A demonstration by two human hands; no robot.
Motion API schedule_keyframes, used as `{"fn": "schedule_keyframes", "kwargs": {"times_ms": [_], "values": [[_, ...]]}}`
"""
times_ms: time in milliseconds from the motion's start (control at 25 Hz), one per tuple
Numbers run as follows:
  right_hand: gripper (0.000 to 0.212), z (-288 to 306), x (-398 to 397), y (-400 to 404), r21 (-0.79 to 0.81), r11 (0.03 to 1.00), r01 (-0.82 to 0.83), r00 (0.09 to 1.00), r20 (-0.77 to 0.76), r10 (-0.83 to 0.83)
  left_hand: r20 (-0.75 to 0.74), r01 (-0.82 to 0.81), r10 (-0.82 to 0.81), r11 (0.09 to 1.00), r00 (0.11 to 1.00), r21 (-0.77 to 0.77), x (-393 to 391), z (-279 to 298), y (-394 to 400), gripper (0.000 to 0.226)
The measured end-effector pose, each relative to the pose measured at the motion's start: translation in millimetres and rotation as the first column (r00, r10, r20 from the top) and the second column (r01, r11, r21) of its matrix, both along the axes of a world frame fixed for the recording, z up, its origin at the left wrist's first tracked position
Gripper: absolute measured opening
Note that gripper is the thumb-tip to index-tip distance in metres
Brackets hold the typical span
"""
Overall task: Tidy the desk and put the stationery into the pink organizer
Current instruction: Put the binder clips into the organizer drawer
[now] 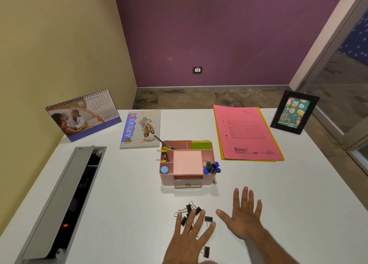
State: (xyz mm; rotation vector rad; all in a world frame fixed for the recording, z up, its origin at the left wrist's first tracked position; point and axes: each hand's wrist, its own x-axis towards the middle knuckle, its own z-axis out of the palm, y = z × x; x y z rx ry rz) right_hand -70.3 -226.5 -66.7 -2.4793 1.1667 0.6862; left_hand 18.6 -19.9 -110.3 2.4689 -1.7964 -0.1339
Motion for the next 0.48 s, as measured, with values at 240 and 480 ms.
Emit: {"fn": "schedule_keyframes", "kwargs": {"times_ms": [240, 480], "values": [[0.12, 0, 1, 0, 0.008, 1.0, -0.002, 1.0, 0.003, 0.002, 0.011, -0.088, 0.088, 0.996, 0.996, 0.008, 17, 2, -9, 0.071], [0.117, -4, 0, -1, -0.009, 1.0, 0.003, 1.0, 0.003, -0.003, -0.234, -0.319, 0.282, 0.938, 0.931, -0.138, 24, 18, -31, 0.069]]}}
